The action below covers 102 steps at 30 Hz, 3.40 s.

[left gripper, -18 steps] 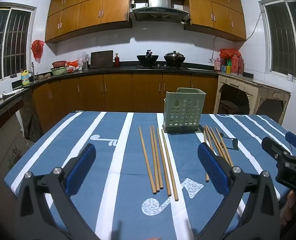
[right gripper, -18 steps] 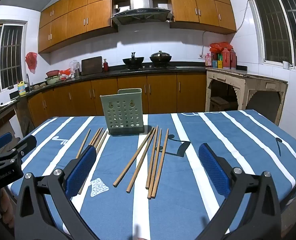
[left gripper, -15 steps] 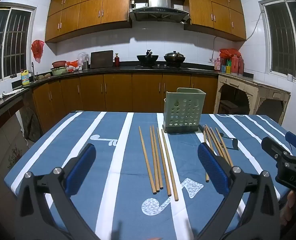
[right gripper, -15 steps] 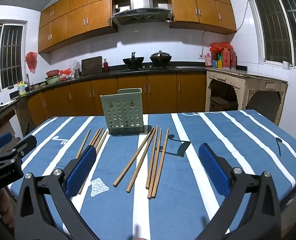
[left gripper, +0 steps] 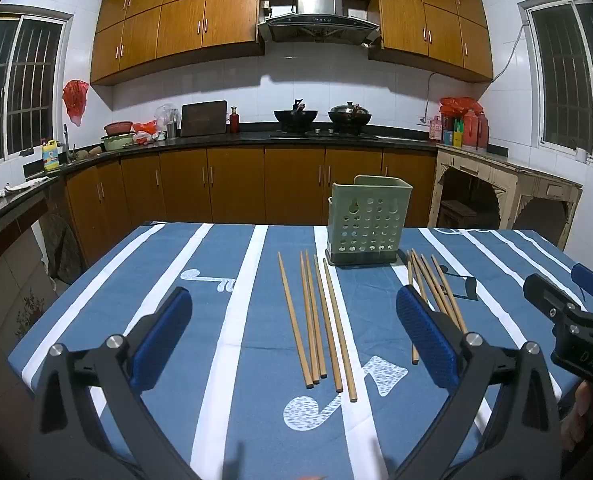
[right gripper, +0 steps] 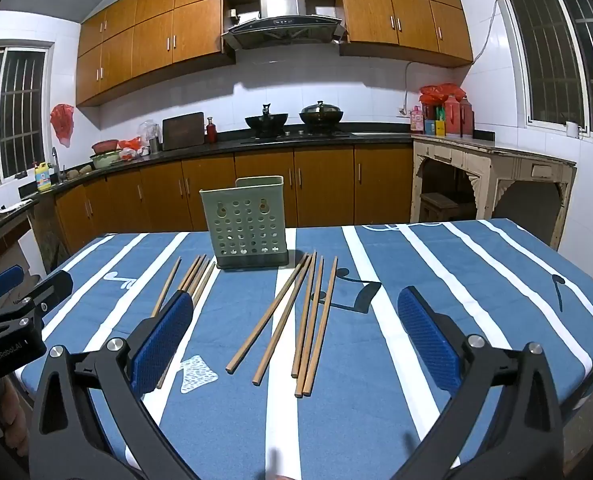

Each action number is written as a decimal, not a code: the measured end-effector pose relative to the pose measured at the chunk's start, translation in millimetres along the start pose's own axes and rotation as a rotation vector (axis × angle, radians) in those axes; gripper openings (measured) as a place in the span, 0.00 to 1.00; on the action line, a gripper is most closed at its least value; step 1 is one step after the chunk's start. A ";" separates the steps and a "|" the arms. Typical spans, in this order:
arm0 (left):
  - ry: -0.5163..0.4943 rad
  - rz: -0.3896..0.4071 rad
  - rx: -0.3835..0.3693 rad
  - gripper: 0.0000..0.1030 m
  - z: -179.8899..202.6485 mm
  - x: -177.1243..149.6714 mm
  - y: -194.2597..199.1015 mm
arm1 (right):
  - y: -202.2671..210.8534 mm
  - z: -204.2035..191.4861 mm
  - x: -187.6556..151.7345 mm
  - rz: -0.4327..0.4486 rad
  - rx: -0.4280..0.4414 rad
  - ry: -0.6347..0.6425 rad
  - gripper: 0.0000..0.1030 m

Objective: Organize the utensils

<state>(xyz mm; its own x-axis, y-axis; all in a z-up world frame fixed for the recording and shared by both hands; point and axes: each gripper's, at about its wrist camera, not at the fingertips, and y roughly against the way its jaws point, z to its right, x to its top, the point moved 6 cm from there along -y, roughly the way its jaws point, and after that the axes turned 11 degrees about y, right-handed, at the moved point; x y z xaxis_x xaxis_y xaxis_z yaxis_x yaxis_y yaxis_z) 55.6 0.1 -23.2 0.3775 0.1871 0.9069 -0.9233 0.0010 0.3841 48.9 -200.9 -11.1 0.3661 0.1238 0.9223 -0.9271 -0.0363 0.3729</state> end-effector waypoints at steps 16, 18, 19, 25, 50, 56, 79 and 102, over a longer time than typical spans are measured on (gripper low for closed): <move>-0.001 0.000 0.001 0.96 0.1 0.0 0.1 | -0.4 0.2 -0.2 -0.001 0.001 -0.001 0.98; -0.001 0.000 0.001 0.96 0.0 0.1 0.1 | -0.4 0.2 -0.3 -0.001 0.001 -0.001 0.98; 0.000 0.000 0.001 0.96 -0.1 0.1 0.1 | -0.5 0.3 -0.4 -0.001 0.001 -0.001 0.98; -0.001 0.000 0.001 0.96 0.0 0.0 0.1 | -0.3 0.2 -0.5 -0.002 0.001 -0.002 0.98; -0.002 -0.001 0.001 0.96 0.1 0.0 0.0 | 0.3 0.2 -0.6 -0.002 0.001 -0.003 0.98; -0.002 -0.001 0.001 0.96 0.0 0.0 0.1 | 0.5 0.7 -0.6 -0.003 0.002 -0.004 0.98; -0.003 -0.004 0.006 0.96 -0.1 -0.3 -0.1 | -1.4 4.1 -1.7 -0.011 0.003 -0.011 0.98; 0.051 -0.313 0.092 0.76 -39.9 -34.1 -100.8 | -120.2 22.7 -81.1 -0.477 0.056 -0.127 0.35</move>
<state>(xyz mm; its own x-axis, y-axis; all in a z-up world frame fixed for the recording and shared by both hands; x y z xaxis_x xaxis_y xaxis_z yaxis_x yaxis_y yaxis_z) 133.0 32.8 -99.7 0.6354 0.2410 0.7336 -0.7521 -0.0221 0.6586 132.5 -229.1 -128.4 0.7587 0.0174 0.6512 -0.6494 -0.0585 0.7582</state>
